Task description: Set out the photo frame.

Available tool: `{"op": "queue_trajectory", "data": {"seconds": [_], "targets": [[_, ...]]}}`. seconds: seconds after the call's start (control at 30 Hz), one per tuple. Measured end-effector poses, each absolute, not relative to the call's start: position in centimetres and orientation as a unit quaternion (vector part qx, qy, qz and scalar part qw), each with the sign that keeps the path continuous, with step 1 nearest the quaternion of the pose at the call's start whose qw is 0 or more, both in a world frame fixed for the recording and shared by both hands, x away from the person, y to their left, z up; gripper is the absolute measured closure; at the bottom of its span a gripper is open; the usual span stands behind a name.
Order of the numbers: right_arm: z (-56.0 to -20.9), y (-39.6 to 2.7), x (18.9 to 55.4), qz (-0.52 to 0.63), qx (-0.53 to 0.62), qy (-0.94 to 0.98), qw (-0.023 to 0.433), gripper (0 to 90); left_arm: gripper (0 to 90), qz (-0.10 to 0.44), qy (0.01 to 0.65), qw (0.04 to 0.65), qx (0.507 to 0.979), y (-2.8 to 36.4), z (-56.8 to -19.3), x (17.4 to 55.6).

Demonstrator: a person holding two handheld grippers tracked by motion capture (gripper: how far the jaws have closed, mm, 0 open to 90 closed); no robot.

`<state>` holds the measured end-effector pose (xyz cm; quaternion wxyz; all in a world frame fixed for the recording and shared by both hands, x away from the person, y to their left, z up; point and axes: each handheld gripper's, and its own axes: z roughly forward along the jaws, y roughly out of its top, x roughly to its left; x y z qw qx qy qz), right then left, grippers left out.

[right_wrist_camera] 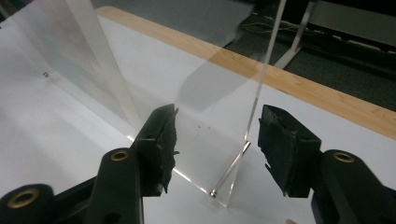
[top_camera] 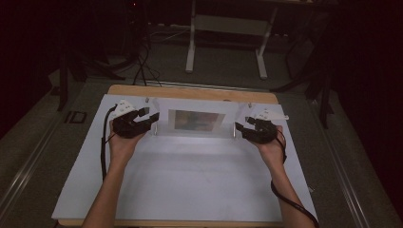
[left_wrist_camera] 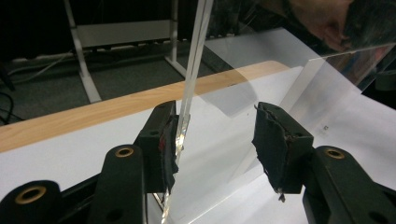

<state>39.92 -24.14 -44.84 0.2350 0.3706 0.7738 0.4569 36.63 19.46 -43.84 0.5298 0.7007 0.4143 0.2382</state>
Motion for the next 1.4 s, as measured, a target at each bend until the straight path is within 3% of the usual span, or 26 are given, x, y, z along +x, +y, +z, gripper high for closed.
{"op": "queue_trajectory", "data": {"seconds": [0.17, 0.53, 0.77, 1.07, 1.4], "targets": [[-44.9, -24.0, 40.1, 0.463, 0.383, 0.765, 0.23, 54.1, 44.1, 0.23, 0.419, 0.53, 0.7, 19.5, -44.4, 37.2], [-45.2, -23.8, 40.6, 0.468, 0.394, 0.758, 0.226, 54.2, 32.0, 0.23, 0.404, 0.532, 0.708, 19.1, -46.0, 39.0], [-45.3, -23.8, 40.6, 0.468, 0.389, 0.761, 0.226, 51.9, 30.9, 0.218, 0.407, 0.533, 0.709, 18.4, -46.9, 39.7], [-46.4, -23.8, 41.4, 0.474, 0.384, 0.762, 0.218, 45.5, 35.4, 0.242, 0.418, 0.501, 0.718, 17.9, -47.8, 40.3], [-47.0, -22.7, 42.3, 0.447, 0.385, 0.767, 0.254, 46.2, 36.3, 0.254, 0.427, 0.49, 0.716, 17.5, -47.9, 40.9]]}}
